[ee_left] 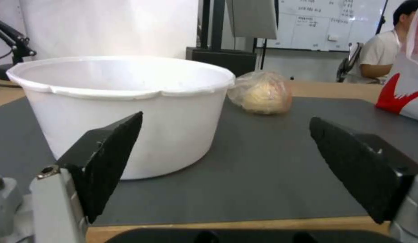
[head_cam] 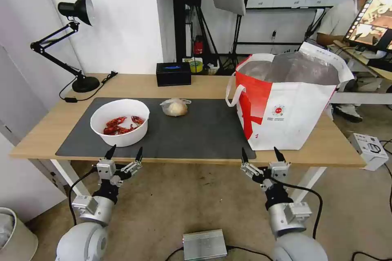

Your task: Pick up the trash from the table and place it into the takeout bag.

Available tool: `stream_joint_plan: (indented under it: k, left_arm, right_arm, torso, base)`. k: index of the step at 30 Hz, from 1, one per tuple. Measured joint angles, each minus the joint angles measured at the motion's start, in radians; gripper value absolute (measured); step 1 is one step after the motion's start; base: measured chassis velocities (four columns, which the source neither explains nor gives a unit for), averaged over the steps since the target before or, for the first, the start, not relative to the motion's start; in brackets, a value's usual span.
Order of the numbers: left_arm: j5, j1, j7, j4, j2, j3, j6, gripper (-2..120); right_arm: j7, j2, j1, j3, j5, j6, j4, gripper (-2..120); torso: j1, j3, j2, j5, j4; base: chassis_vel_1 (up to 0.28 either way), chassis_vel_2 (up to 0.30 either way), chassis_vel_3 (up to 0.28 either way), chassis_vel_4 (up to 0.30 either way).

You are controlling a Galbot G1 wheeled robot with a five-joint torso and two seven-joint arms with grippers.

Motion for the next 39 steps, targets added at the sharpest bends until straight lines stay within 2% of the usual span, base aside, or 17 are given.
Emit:
stream_joint_plan:
  k: [9, 17, 24, 36, 39]
  left_arm:
    - [0.001, -0.001, 0.002, 0.007, -0.001, 0.003, 0.001, 100]
    - [0.004, 0.003, 0.002, 0.008, -0.004, 0.002, 0.001, 100]
    - [0.015, 0.057, 0.009, -0.038, -0.017, -0.011, -0.009, 100]
    - [0.028, 0.058, 0.01, -0.038, -0.028, -0.011, -0.007, 100]
    - [0.028, 0.056, 0.01, -0.027, -0.028, -0.015, -0.007, 100]
  right_arm:
    - [-0.001, -0.004, 0.024, -0.019, 0.049, 0.012, -0.019, 100]
    - [-0.056, -0.025, 0.124, -0.051, 0.153, 0.056, -0.051, 100]
    - [-0.098, -0.041, 0.235, -0.111, 0.205, 0.103, -0.092, 100]
    - [-0.142, -0.048, 0.53, -0.224, 0.275, 0.151, -0.344, 100]
    - [-0.157, -0.034, 0.636, -0.256, 0.293, 0.161, -0.442, 100]
  torso:
    - [0.0, 0.0, 0.0, 0.0001, 0.0]
    - [0.0, 0.0, 0.0, 0.0001, 0.0001]
    - [0.0, 0.0, 0.0, 0.0001, 0.0002]
    - [0.0, 0.0, 0.0, 0.0001, 0.0]
    - [0.0, 0.0, 0.0, -0.0001, 0.0002]
  base:
    - [0.0, 0.0, 0.0, 0.0]
    - [0.0, 0.0, 0.0, 0.0]
    - [0.0, 0.0, 0.0, 0.0]
    - [0.0, 0.0, 0.0, 0.0]
    - [0.0, 0.0, 0.0, 0.0]
